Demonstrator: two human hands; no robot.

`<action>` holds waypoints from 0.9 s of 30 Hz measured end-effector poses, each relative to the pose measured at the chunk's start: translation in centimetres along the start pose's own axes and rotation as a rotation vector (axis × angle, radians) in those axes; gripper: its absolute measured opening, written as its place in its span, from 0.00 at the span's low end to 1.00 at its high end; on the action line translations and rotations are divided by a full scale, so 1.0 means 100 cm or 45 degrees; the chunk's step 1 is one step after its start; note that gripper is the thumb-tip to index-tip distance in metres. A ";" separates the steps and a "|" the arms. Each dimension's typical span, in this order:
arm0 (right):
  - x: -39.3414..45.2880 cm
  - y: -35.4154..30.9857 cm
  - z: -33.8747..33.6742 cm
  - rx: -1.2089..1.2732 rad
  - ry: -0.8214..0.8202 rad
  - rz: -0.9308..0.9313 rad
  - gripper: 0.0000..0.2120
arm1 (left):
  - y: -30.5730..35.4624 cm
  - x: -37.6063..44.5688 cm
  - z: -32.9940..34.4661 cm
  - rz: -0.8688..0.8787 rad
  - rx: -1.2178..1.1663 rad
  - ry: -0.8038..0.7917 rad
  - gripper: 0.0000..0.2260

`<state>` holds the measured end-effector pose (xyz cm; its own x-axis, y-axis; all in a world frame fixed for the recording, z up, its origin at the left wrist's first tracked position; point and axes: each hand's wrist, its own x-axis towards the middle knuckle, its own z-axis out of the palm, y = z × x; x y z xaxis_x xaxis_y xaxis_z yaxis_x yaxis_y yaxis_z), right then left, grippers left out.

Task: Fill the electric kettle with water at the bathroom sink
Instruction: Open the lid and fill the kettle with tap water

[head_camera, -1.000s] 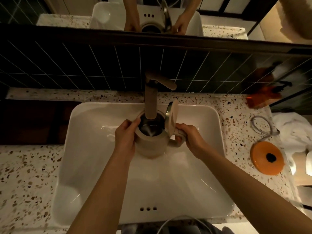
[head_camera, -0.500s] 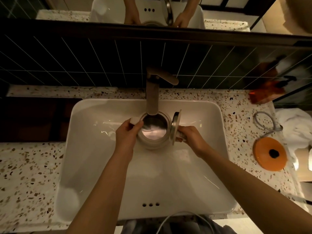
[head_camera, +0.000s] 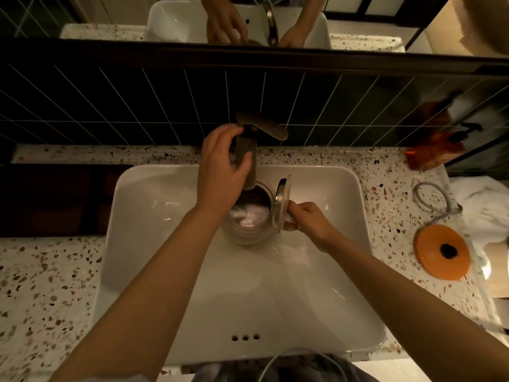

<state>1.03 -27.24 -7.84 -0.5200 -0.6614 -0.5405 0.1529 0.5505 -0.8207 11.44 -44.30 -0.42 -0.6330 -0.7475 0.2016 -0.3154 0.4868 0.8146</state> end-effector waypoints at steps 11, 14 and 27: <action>0.007 -0.006 -0.002 -0.033 0.068 0.071 0.22 | 0.005 0.051 0.043 0.480 0.836 -0.316 0.25; 0.008 -0.005 -0.001 -0.019 0.074 0.088 0.21 | 0.007 0.054 0.047 0.503 0.887 -0.302 0.21; 0.009 -0.010 -0.001 0.000 0.075 0.122 0.24 | 0.015 0.063 0.036 0.400 0.794 -0.356 0.22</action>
<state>0.35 -28.33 -7.49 -0.5514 -0.5746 -0.6048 0.2042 0.6099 -0.7657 4.44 -46.71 0.13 -0.8890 -0.4290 0.1602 -0.3797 0.8861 0.2656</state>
